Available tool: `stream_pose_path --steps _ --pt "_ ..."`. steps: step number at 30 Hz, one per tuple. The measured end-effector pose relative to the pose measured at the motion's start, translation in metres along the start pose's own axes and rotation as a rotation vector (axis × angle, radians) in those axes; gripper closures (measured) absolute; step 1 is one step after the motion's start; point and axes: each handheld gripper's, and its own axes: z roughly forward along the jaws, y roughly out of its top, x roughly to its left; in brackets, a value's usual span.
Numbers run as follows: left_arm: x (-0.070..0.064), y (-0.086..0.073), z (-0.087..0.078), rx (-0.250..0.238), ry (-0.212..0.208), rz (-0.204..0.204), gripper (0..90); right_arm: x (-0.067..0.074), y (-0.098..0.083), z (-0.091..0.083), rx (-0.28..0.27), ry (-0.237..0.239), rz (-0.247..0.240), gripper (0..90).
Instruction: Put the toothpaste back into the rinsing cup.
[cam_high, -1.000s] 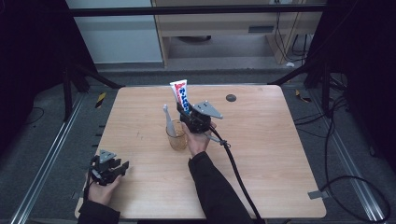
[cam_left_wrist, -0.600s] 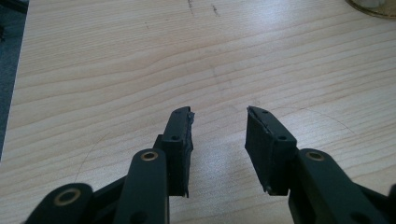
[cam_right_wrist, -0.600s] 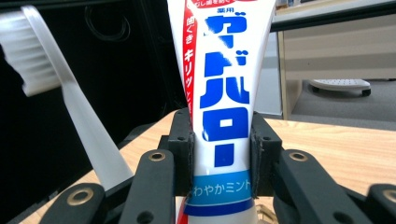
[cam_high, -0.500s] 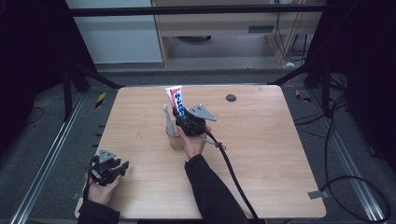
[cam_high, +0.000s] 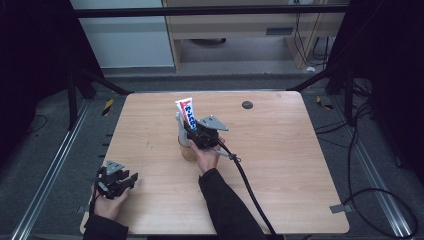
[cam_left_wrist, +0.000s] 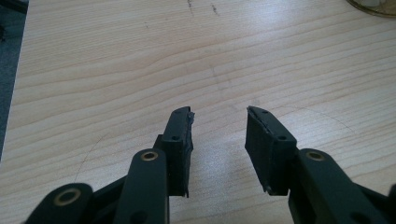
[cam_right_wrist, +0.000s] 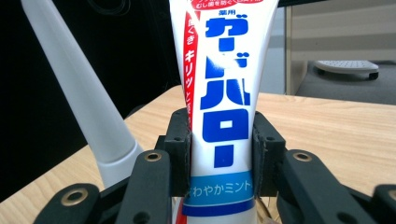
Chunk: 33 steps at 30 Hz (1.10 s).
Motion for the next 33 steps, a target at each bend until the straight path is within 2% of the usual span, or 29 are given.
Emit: stream_pose_path --steps 6,16,21,25,27,30,33 --pt "0.0 0.0 0.0 0.0 0.001 0.0 60.2 -0.003 -0.002 0.0 0.051 0.013 -0.015 63.2" --pt "0.0 0.0 0.0 0.001 0.002 0.001 60.2 -0.004 0.003 -0.007 0.09 0.041 -0.031 57.8" --pt "0.0 0.0 0.0 0.004 0.002 0.003 60.2 -0.011 -0.004 -0.01 0.127 0.042 -0.022 57.9" --pt "0.0 0.0 0.0 0.003 0.003 0.001 60.2 -0.01 -0.004 -0.012 0.147 0.043 -0.056 56.7" --pt "0.0 0.0 0.0 0.003 0.003 0.001 60.2 -0.01 -0.004 -0.014 0.156 0.043 -0.087 56.1" --pt "0.0 0.0 0.001 0.004 0.003 0.002 60.2 -0.009 -0.004 -0.018 0.169 0.05 -0.105 52.5" --pt "-0.001 0.0 0.001 0.005 0.004 0.004 60.2 -0.011 0.001 -0.026 0.146 0.037 -0.112 53.7"
